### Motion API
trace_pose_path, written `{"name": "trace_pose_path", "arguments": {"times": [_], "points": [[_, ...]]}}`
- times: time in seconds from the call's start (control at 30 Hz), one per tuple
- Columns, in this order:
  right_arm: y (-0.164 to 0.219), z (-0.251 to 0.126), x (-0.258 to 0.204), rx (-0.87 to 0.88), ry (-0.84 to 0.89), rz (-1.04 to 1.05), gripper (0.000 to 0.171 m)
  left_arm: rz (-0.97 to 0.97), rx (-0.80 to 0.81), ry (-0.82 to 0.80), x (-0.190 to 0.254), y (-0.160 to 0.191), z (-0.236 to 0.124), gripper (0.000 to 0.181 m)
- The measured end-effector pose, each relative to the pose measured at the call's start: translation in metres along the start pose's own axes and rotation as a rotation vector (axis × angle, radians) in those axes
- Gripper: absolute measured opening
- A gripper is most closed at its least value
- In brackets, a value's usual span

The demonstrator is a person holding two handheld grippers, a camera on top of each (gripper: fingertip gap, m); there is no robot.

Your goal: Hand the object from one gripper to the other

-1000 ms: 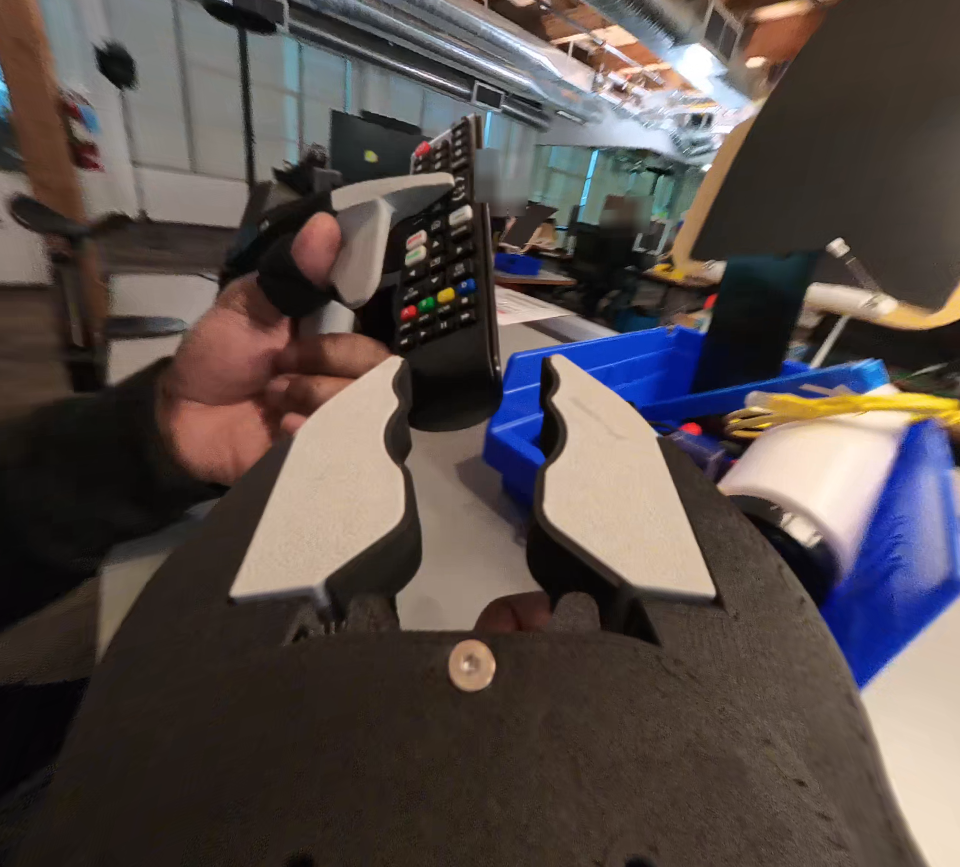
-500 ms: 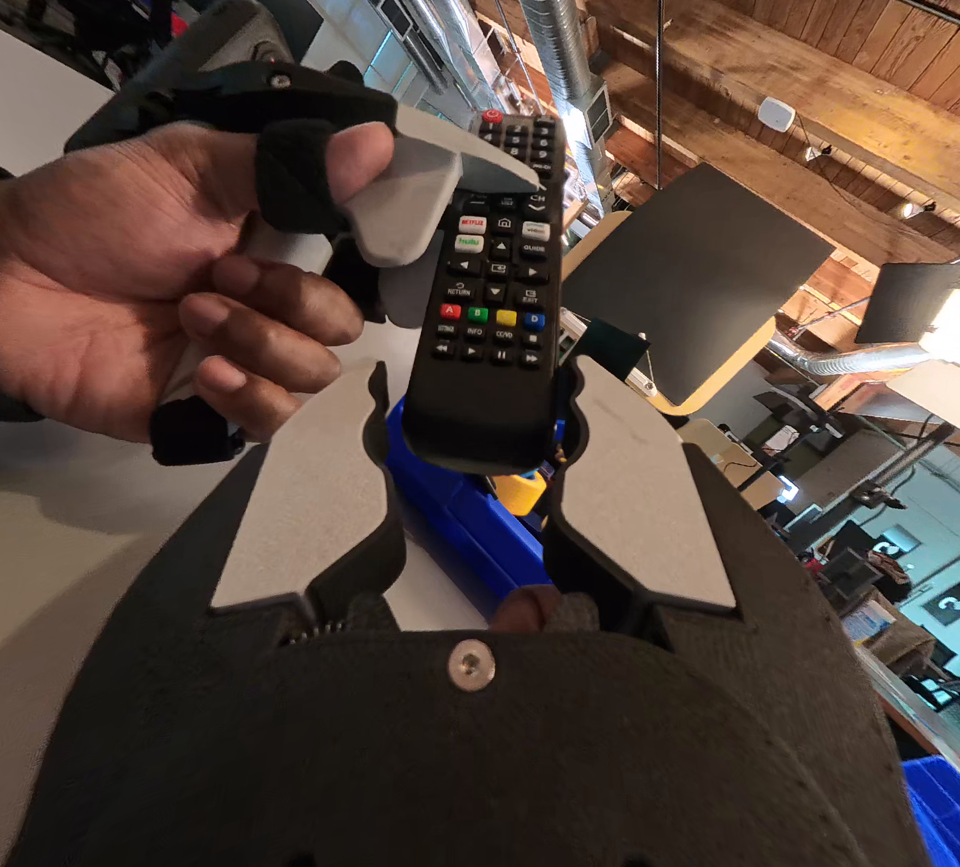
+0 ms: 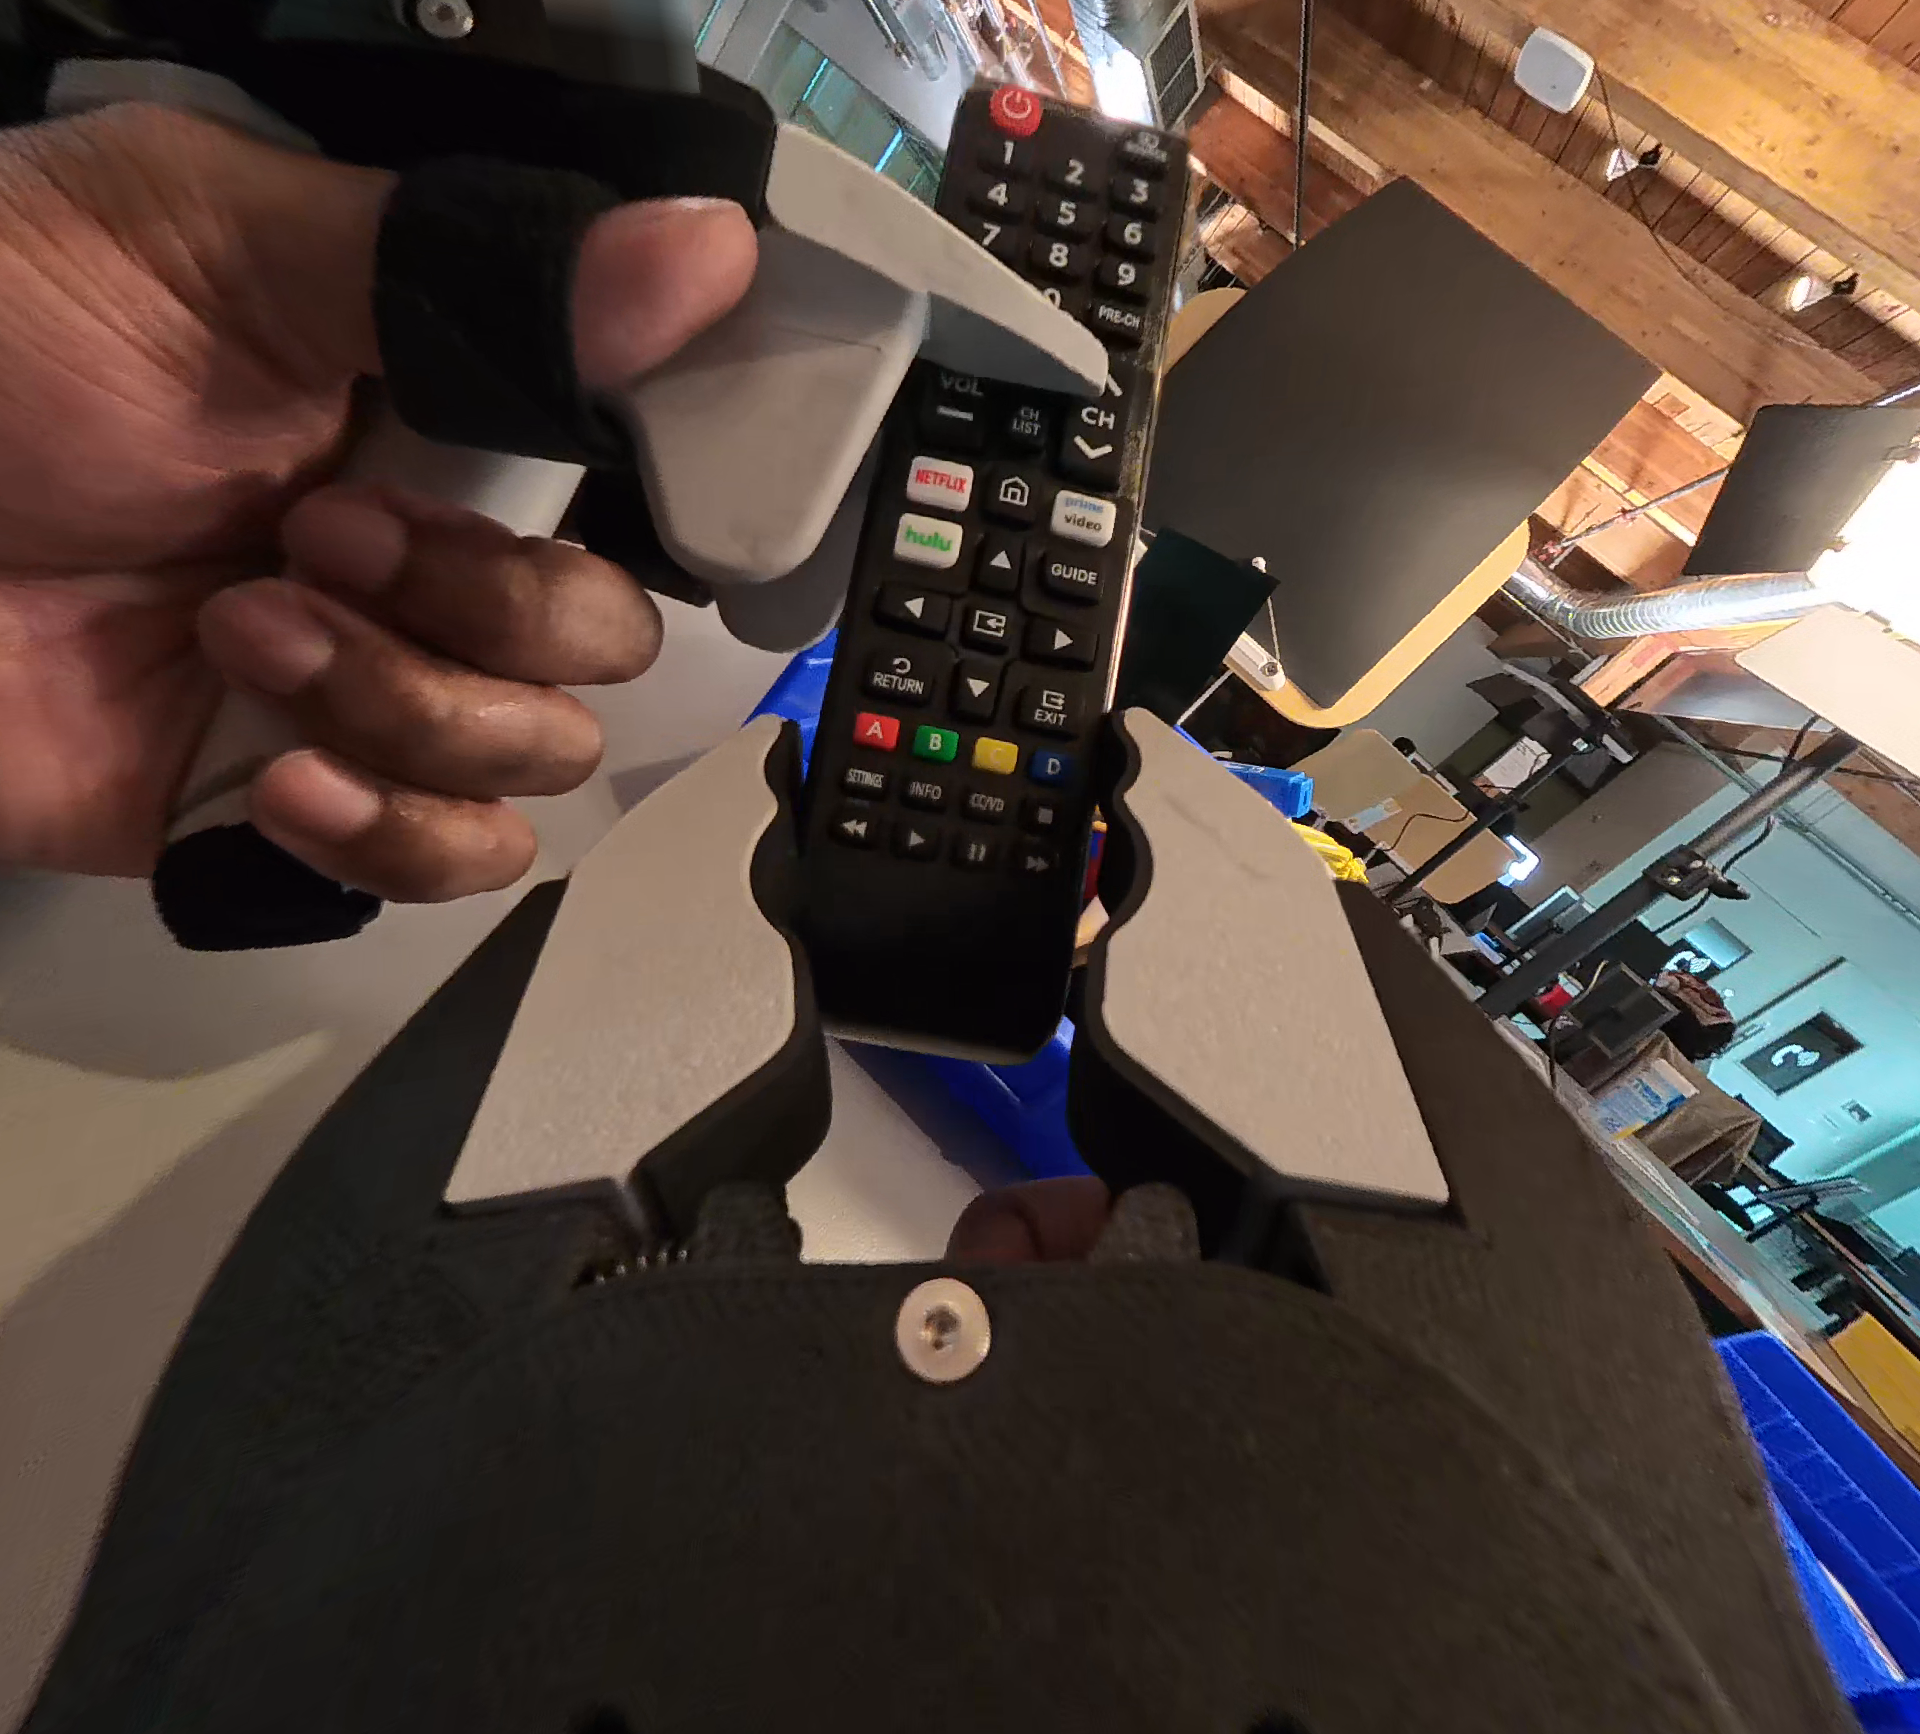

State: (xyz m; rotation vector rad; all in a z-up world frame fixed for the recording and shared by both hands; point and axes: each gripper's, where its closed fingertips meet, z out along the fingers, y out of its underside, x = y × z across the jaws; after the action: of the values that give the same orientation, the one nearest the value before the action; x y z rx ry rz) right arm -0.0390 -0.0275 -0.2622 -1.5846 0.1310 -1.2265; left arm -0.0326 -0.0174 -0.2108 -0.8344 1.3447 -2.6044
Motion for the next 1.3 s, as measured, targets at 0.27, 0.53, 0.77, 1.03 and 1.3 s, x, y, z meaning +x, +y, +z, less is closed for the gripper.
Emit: {"name": "trace_pose_path", "arguments": {"times": [0.27, 0.53, 0.77, 1.03, 1.3], "points": [[-0.003, -0.003, 0.003, 0.014, 0.009, -0.005, 0.054, -0.024, 0.015, 0.015, 0.001, -0.001, 0.000, 0.025], [-0.009, -0.007, 0.005, 0.042, 0.025, -0.016, 0.053, -0.016, 0.025, 0.014, 0.001, -0.002, 0.000, 0.026], [-0.010, -0.009, 0.009, 0.059, 0.026, 0.009, 0.053, -0.002, 0.068, -0.006, -0.001, -0.009, -0.003, 0.028], [-0.009, -0.010, 0.014, 0.073, -0.006, 0.120, 0.053, 0.022, 0.052, -0.007, 0.001, -0.007, 0.000, 0.039], [-0.012, -0.011, 0.010, 0.086, 0.001, 0.063, 0.052, 0.019, 0.058, -0.005, 0.002, -0.008, -0.001, 0.039]]}}
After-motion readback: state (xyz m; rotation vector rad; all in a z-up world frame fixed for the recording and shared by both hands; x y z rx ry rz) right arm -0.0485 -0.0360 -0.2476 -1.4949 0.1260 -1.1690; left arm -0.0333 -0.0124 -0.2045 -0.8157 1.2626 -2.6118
